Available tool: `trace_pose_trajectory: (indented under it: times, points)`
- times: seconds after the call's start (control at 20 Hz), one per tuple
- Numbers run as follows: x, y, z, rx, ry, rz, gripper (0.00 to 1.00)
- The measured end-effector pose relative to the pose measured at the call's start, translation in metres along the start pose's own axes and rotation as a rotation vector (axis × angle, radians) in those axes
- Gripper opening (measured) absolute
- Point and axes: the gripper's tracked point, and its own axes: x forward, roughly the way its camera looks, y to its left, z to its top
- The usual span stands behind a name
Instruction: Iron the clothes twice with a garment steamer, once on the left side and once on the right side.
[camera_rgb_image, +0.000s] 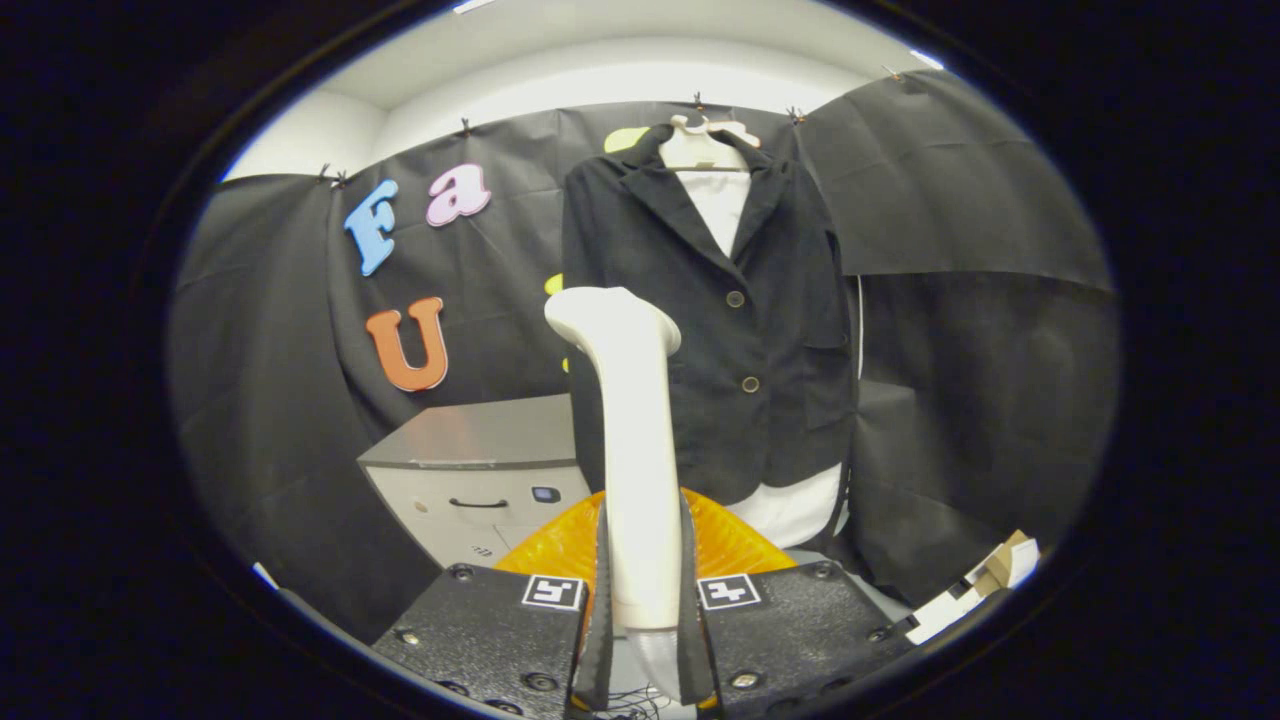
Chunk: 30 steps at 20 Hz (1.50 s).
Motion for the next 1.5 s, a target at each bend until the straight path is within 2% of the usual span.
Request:
trace_pose_trajectory:
  times: [0.45,0.85,1.5]
  points:
    - [-0.021,0.044,-0.009,-0.094,-0.032,0.072,0.29]
    - [-0.03,0.068,-0.023,-0.152,-0.036,0.102,0.29]
    - [-0.039,0.052,-0.029,-0.134,-0.022,0.067,0.29]
